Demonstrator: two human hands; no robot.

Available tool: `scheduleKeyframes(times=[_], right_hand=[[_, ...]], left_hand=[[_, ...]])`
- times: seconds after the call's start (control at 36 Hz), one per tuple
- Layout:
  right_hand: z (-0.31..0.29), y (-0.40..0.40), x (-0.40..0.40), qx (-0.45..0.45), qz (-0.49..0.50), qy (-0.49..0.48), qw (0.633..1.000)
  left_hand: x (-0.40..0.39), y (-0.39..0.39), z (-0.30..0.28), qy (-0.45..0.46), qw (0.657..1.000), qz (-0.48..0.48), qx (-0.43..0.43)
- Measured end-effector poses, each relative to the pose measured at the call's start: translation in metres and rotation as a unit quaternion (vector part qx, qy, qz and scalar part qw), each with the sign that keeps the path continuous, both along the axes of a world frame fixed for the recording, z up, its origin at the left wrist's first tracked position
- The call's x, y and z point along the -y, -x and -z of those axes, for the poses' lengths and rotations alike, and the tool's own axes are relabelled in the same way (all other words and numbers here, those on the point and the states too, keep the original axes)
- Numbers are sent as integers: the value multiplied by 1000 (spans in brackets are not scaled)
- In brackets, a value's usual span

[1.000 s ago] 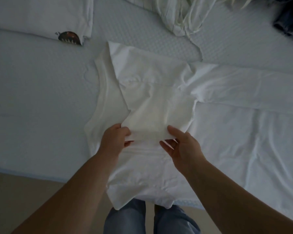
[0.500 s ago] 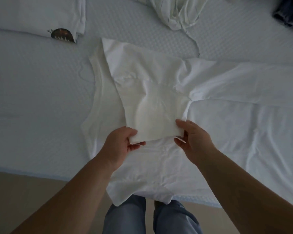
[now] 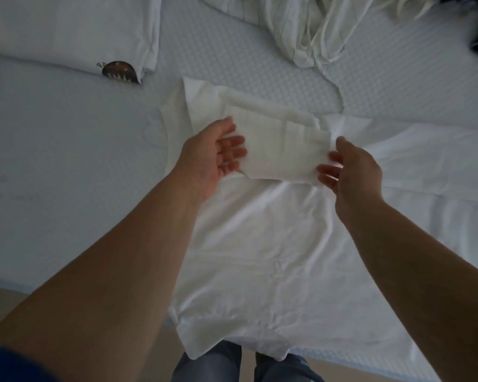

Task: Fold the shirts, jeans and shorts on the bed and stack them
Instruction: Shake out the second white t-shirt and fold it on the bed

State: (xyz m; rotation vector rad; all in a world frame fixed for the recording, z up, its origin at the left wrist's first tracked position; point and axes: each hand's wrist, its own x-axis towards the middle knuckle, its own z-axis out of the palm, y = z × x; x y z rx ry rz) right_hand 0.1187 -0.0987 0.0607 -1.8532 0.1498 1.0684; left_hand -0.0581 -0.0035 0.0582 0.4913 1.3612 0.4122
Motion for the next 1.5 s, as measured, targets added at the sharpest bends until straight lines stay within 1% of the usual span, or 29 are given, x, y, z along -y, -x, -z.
scheduleKeyframes(times=[0.03, 0.08, 0.14, 0.19, 0.25, 0.33, 0.39, 0.42, 0.5, 0.53, 0.58, 0.69, 0.75, 0.83, 0.86, 0.92, 0.94, 0.97, 1.0, 1.03, 1.06, 1.08, 1.11, 1.14, 1.17, 1.28, 1.36, 1.44, 1.5], right_hand=[[4, 0, 0, 33, -21, 22, 999], [9, 3, 3, 156, -106, 66, 980], [9, 11, 7, 293, -223, 61, 928], [11, 20, 9, 375, -331, 15, 866], [17, 26, 6, 412, -412, 3, 813], [29, 31, -2, 409, -485, 44, 771], [35, 32, -4, 425, -507, 55, 748], [37, 33, -4, 434, -507, 56, 743], [38, 32, -3, 443, -504, 55, 740], [38, 32, -3, 444, -507, 55, 737], [36, 30, -4, 442, -514, 53, 733], [31, 33, -3, 435, -518, 47, 735], [28, 37, 0, 442, -519, 34, 731], [26, 38, 8, 456, -547, 23, 701], [25, 38, 11, 459, -546, 23, 700], [26, 37, 17, 464, -510, 25, 724], [26, 36, 20, 459, -474, 30, 751], [25, 36, 22, 443, -422, 41, 790], [24, 34, 23, 411, -350, 61, 839], [22, 32, 23, 357, -260, 95, 892], [19, 30, 22, 272, -154, 135, 940], [17, 26, 22, 165, -48, 155, 973], [15, 22, 22, 65, 37, 158, 985], [13, 18, 21, -8, 92, 154, 984], [11, 14, 20, -57, 119, 145, 981], [12, 0, 10, -173, 113, 92, 974], [13, -1, 3, -196, 103, 88, 971], [13, 1, 7, -158, 104, 84, 978], [13, 5, 13, -146, 102, 76, 981]], left_hand=[[-3, 4, 1, -25, 999, -10, -23], [-7, 15, 5, -91, 990, -18, -111], [-13, 29, 13, -151, 964, 0, -219], [-21, 37, 19, -169, 942, 32, -287], [-31, 38, 23, -170, 930, 75, -318], [-52, 32, 26, -194, 912, 133, -337], [-66, 27, 26, -202, 902, 153, -350], [-72, 24, 26, -201, 902, 156, -349], [-87, 16, 22, -154, 932, 125, -304], [-91, 15, 22, -151, 935, 128, -294], [-93, 16, 23, -181, 928, 142, -292], [-83, 29, 25, -231, 925, 71, -294], [-75, 37, 29, -219, 929, 51, -293], [-69, 44, 29, -166, 962, 19, -213], [-69, 44, 27, -160, 968, 24, -189], [-69, 42, 23, -166, 971, 42, -165], [-68, 41, 21, -165, 971, 48, -165], [-64, 41, 19, -158, 971, 48, -174], [-59, 41, 17, -146, 972, 42, -181], [-51, 42, 17, -127, 975, 31, -180], [-42, 42, 18, -103, 980, 19, -169], [-33, 43, 20, -78, 984, 9, -159], [-23, 43, 22, -56, 987, 7, -152], [-16, 43, 25, -40, 987, 13, -153], [-9, 42, 28, -28, 987, 24, -154], [4, 37, 30, 0, 990, 33, -139], [1, 36, 28, -3, 991, -8, -132], [-3, 39, 22, -20, 993, -40, -110], [1, 40, 23, -27, 991, -27, -130]])
